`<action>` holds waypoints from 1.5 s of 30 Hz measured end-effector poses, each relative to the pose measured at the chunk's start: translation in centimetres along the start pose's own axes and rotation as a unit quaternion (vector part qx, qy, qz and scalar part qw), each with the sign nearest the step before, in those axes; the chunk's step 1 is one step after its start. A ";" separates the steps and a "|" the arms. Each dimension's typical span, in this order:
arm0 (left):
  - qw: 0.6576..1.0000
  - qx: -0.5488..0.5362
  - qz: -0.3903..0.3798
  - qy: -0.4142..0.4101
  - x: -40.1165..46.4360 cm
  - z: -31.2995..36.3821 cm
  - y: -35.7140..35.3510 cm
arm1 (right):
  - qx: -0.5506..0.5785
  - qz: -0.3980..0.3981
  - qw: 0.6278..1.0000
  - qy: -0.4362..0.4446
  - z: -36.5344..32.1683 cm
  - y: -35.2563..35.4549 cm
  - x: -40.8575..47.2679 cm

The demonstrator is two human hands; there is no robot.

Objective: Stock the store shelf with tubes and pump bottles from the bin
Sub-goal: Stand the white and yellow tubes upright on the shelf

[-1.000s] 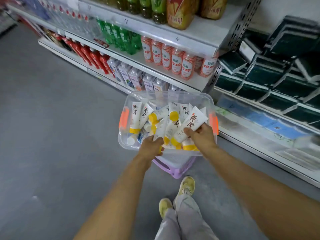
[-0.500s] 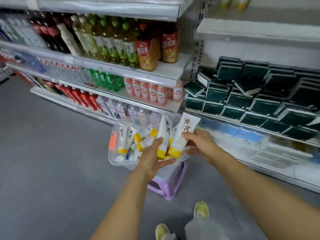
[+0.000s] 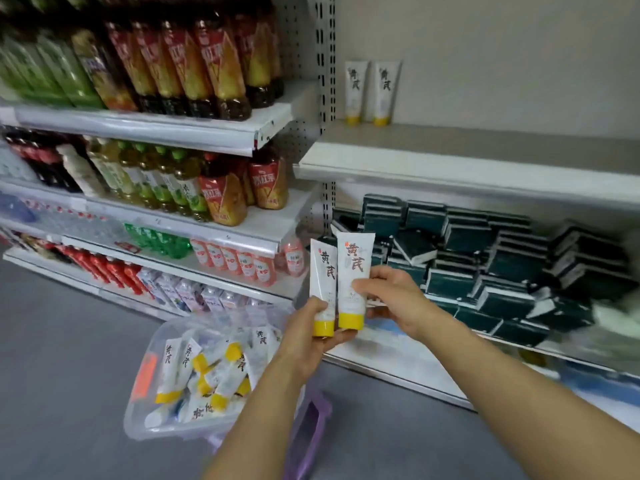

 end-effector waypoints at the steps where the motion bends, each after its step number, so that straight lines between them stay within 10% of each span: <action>1: 1.000 0.005 -0.006 -0.003 0.9 0.0 -1.3 | -0.005 -0.010 1.000 0.004 -0.7 1.0 0.1; 21: 0.973 0.215 -0.038 -0.078 9.5 6.0 -14.6 | -0.067 -0.018 0.993 0.091 -11.8 10.9 2.2; 45: 0.960 0.238 -0.080 -0.126 28.2 21.1 -17.2 | -0.164 0.190 0.948 0.197 -22.2 21.9 21.6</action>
Point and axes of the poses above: each hand's wrist, its own x-axis towards the middle knuckle, its own y-axis out of the back of the hand, z = x × y, the point moved 6 cm from there along x, towards the middle knuckle, and after that the axes turned 9 degrees about -z, right-handed, at the moved point
